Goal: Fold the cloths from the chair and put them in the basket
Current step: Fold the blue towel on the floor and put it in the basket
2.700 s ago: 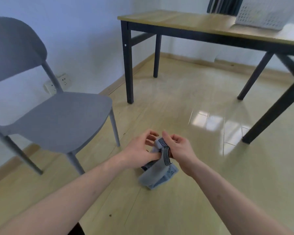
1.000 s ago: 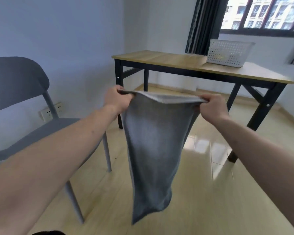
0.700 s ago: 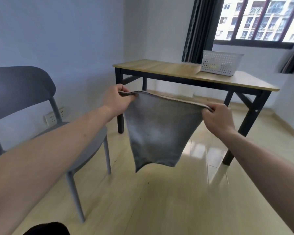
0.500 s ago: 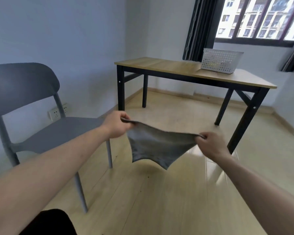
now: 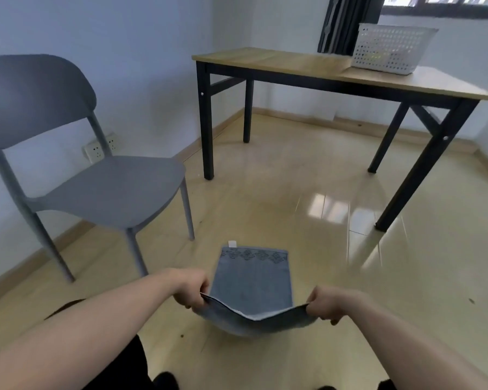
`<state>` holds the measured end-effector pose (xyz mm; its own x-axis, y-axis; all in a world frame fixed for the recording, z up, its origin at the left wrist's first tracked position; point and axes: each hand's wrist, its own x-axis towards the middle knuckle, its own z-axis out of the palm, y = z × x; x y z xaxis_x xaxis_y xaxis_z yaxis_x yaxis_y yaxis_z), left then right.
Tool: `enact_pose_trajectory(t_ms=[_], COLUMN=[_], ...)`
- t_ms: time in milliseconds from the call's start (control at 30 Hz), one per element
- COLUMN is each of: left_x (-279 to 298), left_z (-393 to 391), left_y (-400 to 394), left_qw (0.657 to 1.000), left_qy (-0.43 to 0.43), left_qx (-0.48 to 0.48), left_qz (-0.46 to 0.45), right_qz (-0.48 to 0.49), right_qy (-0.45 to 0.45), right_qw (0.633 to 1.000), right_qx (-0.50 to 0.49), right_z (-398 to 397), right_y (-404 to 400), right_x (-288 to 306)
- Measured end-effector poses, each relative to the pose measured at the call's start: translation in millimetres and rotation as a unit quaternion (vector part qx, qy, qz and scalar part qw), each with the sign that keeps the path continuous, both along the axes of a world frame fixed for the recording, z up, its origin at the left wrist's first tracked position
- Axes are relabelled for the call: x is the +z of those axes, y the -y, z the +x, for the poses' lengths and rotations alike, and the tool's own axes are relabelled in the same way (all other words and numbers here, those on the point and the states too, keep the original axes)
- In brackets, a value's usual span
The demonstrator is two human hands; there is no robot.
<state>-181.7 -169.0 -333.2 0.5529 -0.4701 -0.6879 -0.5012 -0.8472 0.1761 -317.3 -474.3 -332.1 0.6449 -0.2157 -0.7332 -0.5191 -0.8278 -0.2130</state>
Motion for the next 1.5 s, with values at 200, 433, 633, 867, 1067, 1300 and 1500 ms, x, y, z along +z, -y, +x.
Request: enact_pose_trajectory(t_ms=[200, 433, 633, 867, 1067, 1300, 1500], left_x=[-33, -73, -135, -186, -226, -273, -312], left_z=[8, 37, 67, 118, 151, 174, 187], left_y=[14, 32, 34, 42, 61, 76, 86], left_qw=[0.999, 0.999, 0.999, 0.994, 0.986, 0.976, 0.965], left_qy=[-0.008, 0.017, 0.028, 0.05, 0.114, 0.137, 0.117], left_qx=[-0.032, -0.032, 0.012, 0.093, 0.111, 0.15, 0.201], left_qz=[0.018, 0.031, 0.036, -0.042, -0.051, -0.075, -0.12], right_qz=[-0.034, -0.049, -0.011, -0.029, -0.027, -0.046, -0.05], right_qy=[-0.02, 0.057, 0.12, 0.162, 0.175, 0.166, 0.155], right_qw=[0.998, 0.997, 0.985, 0.977, 0.972, 0.974, 0.976], right_qx=[0.043, -0.016, -0.123, -0.139, -0.157, -0.15, -0.147], right_z=[10, 38, 67, 120, 164, 197, 221], right_y=[4, 18, 26, 53, 68, 78, 77], right_x=[-18, -73, -141, -187, -232, -275, -307])
